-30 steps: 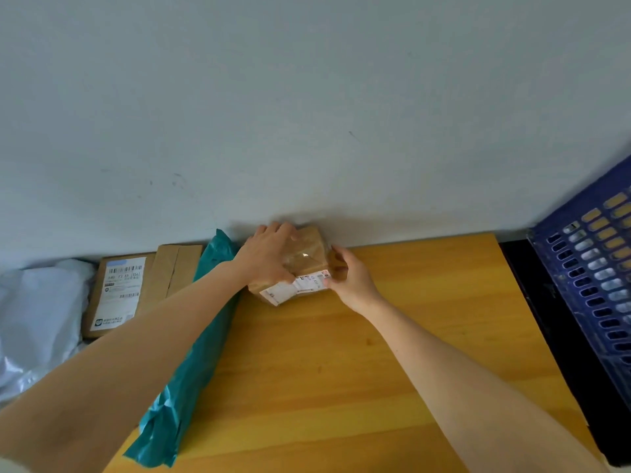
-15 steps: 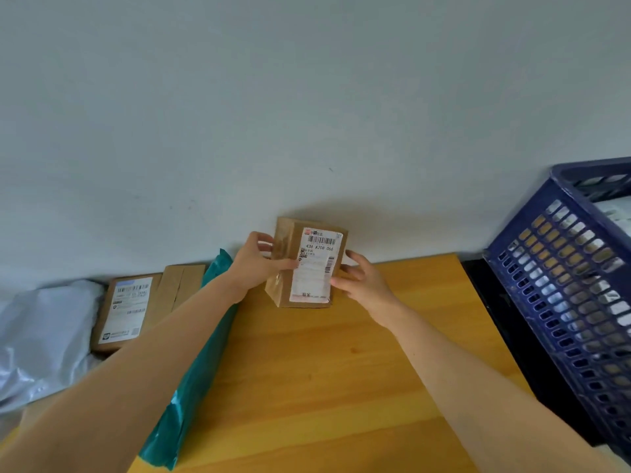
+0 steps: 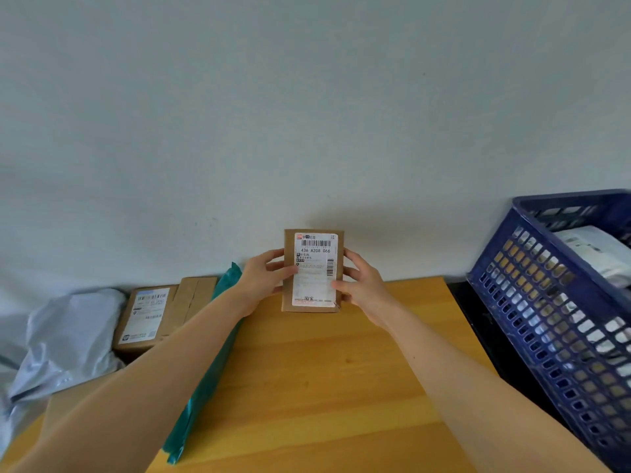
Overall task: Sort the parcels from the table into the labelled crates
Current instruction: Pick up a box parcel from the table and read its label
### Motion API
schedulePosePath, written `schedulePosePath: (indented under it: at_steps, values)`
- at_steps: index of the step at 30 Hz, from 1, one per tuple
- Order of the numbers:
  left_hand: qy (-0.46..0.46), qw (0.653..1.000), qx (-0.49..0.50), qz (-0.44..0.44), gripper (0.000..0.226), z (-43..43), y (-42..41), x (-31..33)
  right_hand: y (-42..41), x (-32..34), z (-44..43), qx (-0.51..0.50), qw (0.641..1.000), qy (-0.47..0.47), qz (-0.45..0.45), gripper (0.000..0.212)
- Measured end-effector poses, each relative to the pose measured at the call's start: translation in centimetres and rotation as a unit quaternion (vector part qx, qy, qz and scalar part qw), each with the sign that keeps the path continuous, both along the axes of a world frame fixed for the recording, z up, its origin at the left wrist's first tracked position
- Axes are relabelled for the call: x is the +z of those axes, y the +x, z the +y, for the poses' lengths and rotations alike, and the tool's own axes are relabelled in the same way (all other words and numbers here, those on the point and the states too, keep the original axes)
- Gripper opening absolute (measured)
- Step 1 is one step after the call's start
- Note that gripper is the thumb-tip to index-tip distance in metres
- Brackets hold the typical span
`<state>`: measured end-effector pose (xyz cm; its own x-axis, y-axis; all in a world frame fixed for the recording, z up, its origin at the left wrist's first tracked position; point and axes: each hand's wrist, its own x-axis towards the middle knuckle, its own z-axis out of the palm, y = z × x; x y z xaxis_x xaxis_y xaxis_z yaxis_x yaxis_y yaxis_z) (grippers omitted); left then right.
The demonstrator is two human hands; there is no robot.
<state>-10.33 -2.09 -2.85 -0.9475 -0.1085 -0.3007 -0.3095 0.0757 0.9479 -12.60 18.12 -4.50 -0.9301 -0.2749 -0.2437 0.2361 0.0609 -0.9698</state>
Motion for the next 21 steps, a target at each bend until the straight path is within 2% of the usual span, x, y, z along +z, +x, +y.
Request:
schedulePosePath:
  at_steps: [13,21]
  values:
    - [-0.028,0.998,-0.047,0.037,0.058,2.0,1.1,3.3,1.6,2.6,2.1,-0.029,0.999,0.009,0.030,0.076]
    - [-0.018,0.994,-0.085,0.063,0.054,8.7,2.8,5.2,5.3,4.2,8.8,-0.062,0.996,0.013,0.056,0.081]
